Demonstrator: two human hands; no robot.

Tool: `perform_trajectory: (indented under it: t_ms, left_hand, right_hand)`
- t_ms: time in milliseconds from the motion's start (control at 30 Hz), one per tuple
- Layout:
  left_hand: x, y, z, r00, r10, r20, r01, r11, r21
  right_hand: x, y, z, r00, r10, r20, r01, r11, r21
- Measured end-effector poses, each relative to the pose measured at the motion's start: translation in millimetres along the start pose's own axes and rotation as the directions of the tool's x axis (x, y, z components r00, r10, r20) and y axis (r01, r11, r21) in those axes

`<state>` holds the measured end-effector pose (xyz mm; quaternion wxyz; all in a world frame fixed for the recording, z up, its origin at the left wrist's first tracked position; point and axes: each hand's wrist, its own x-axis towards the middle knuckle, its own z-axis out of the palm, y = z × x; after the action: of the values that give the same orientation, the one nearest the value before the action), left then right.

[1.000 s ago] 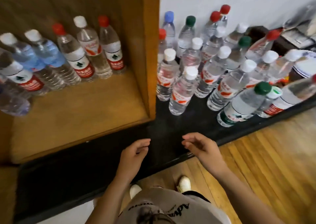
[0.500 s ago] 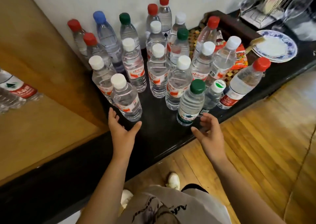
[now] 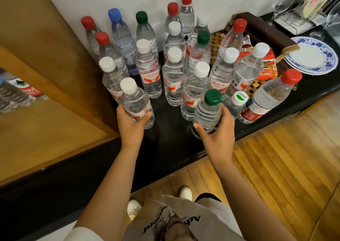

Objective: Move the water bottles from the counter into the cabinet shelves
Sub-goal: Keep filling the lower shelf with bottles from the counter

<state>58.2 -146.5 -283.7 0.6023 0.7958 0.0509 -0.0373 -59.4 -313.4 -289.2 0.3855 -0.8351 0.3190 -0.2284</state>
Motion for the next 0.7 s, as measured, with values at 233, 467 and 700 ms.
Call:
perform_trajectory:
  t_ms: [233, 467, 700]
  left_hand:
    - [-5.7, 0.8, -10.3, 0.996, 0.045, 0.071, -0.048, 0.998, 0.041]
    - [-30.6, -14.6, -41.9, 0.980, 0.062, 0.188, -0.068, 0.997, 0.026]
    - [-58.7, -40.0, -109.5, 0.982, 0.039, 0.183, -0.039, 0.999, -0.003]
  right_hand:
    - [3.6, 2.1, -4.7, 0.998, -0.030, 0.053, 0.032, 0.999, -0.038]
    - [-5.5, -2.6, -4.0, 0.973, -0.091, 0.213, 0.111, 0.990, -0.087]
    - [-57.1, -41.2, 30.0, 0.908, -0.192, 0.373, 0.222, 0.974, -0.040]
